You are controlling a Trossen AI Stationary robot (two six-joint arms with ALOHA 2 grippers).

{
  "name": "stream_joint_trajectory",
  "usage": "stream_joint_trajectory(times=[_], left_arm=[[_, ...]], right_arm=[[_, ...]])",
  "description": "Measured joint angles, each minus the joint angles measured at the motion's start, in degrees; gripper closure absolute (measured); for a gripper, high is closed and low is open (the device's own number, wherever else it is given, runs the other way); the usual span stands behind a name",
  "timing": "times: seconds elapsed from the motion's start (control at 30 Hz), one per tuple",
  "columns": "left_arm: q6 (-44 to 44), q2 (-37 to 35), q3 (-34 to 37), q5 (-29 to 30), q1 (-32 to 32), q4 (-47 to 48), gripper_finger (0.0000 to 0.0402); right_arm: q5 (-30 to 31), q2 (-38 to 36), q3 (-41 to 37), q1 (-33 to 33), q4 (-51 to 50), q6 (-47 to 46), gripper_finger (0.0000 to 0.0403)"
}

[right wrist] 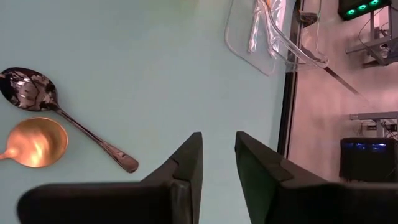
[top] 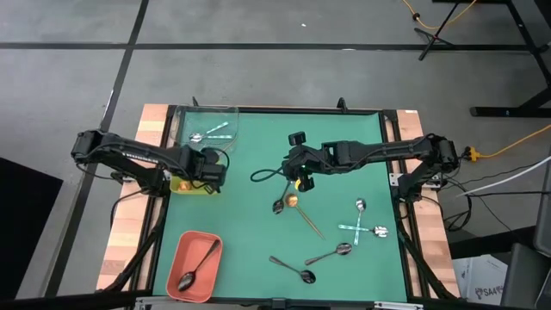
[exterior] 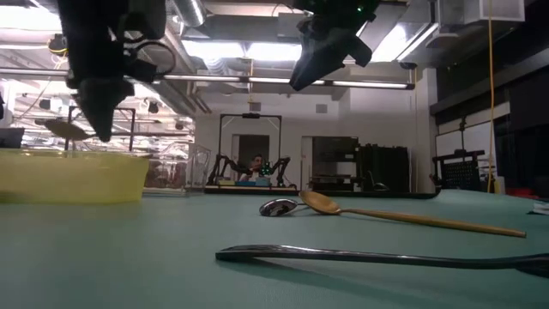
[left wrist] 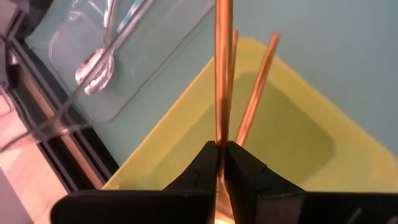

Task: Sort silverware by color (type)
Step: Put the gold spoon into the yellow bin

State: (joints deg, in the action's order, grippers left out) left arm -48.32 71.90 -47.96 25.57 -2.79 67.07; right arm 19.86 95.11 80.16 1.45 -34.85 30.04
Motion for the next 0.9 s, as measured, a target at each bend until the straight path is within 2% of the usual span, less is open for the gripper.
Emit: stream_joint_trajectory(times=[0.37,0.9], left_arm=[[-2.66,0.0,5.51,-2.55,-1.18,-0.06,0.0386],[-2.74,0.0,8.3,-7.24,-2.31,1.43,0.0386]], right_arm=[[0.0,0.0,0.0,0.0,-0.01,0.02,0.0318],[0.0,0.0,0.0,0.0,0.0,0.06,0.0318]])
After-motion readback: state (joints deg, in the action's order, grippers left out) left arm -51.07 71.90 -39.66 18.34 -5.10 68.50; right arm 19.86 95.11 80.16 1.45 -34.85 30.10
